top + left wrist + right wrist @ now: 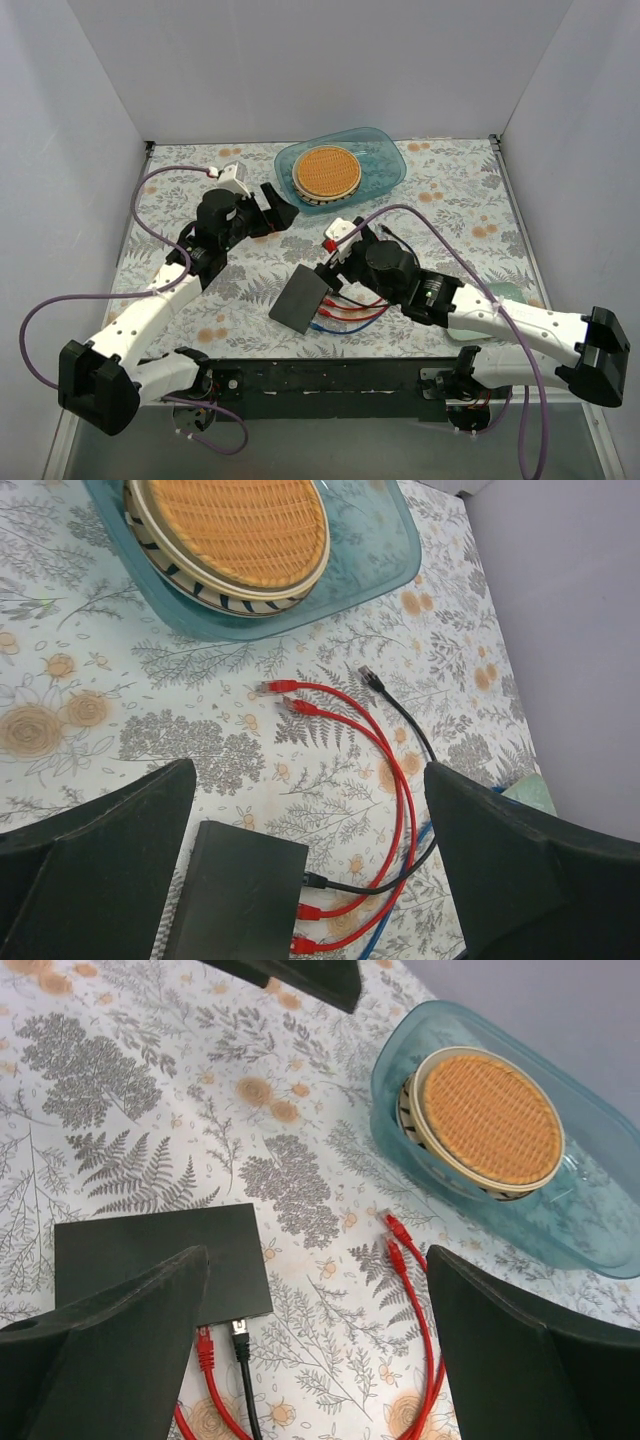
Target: Insert the plug into the switch port
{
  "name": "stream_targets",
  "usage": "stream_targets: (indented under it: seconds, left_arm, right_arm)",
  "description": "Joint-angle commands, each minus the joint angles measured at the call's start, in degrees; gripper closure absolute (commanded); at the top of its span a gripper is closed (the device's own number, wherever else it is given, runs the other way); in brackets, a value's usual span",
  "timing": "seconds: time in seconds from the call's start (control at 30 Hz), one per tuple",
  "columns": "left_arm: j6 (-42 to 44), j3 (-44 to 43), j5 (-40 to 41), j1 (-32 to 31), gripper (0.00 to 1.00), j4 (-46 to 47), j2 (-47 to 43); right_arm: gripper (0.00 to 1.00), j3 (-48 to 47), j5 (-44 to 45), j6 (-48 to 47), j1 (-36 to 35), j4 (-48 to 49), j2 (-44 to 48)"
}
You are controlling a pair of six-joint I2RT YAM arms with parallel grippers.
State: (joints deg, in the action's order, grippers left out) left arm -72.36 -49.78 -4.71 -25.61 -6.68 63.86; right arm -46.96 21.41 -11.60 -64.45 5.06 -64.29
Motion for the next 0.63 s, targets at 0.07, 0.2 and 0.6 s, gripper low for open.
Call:
stream_targets:
  seconds: [0.07, 0.2, 0.6]
  left_arm:
    - [2.13, -1.02, 7.25, 0.21, 0.02, -3.43, -6.63]
    - [3.18, -0.93, 9.89, 0.29, 0.02, -3.78, -8.83]
    - [4.07, 1.79, 12.45, 0.29, 0.02, -1.85, -8.66]
  right_arm:
    - [0.02, -2.35, 2.06, 1.04, 3.7, -2.42, 6.45]
    - [0.01, -0.24, -3.02, 5.35, 13.18, -3.48, 10.58]
    - [0.01, 7.49, -22.12, 16.33, 45.18, -3.48, 16.66]
